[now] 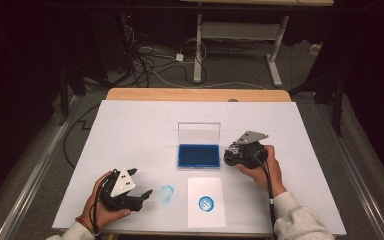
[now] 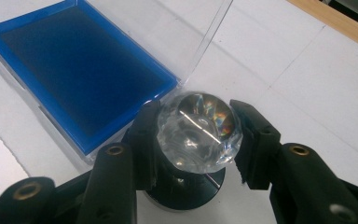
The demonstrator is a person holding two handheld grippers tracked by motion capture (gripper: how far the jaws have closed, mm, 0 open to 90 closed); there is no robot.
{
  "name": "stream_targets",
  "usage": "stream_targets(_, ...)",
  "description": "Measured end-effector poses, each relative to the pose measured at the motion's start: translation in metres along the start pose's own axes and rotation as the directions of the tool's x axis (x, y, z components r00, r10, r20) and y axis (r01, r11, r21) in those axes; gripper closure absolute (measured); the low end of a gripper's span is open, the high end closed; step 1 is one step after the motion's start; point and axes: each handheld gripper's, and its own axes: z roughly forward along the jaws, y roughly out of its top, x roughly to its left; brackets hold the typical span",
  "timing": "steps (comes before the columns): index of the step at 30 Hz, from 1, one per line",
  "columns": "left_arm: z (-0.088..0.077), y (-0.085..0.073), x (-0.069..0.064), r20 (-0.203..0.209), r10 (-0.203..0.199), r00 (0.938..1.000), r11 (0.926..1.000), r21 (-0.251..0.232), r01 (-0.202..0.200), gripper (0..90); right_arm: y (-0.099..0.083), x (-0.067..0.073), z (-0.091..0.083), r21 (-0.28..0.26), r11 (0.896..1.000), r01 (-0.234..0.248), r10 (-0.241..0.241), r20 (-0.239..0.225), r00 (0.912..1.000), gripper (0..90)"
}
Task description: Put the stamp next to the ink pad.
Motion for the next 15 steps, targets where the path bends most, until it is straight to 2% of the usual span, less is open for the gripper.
stream_targets(15, 0.0008, -0.0001, 0.0, 0.0, -0.001, 1.0, 1.0, 0.006, 0.001, 16.4, 0.0007, -0.0005, -0.001, 0.0, 1.0, -0.004, 0.004, -0.004, 1.0, 54.9)
